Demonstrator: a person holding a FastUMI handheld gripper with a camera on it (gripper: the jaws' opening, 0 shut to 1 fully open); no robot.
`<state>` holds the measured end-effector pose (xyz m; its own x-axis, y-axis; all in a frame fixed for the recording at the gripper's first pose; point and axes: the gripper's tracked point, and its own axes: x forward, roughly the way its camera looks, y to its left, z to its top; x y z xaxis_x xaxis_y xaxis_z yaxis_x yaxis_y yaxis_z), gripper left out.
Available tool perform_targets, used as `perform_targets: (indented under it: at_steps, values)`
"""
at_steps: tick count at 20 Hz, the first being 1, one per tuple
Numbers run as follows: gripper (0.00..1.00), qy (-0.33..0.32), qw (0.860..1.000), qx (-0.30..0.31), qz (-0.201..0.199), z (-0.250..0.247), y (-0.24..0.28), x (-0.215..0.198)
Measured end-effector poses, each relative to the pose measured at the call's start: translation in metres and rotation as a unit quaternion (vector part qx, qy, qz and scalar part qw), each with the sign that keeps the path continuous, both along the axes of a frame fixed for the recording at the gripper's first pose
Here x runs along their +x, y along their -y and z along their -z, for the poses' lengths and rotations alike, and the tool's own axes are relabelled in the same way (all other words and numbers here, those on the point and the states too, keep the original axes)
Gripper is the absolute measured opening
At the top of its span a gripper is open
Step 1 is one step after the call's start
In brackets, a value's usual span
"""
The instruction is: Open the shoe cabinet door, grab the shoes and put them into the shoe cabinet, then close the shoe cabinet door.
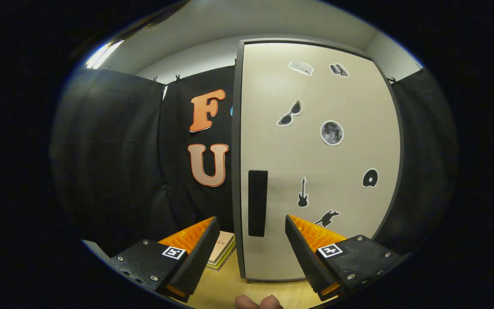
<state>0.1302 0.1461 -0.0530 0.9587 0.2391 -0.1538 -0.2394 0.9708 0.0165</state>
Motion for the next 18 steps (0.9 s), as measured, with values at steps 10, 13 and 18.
perform_targets:
  at_steps: [10,13,18]
  values:
    - [0.96,0.004,0.998,-0.015,0.058,-0.03,0.044,-0.098]
    - [0.96,0.01,0.998,-0.018,0.065,-0.037,0.054,-0.116]
    - [0.96,0.015,0.997,-0.02,0.068,-0.042,0.071,-0.138]
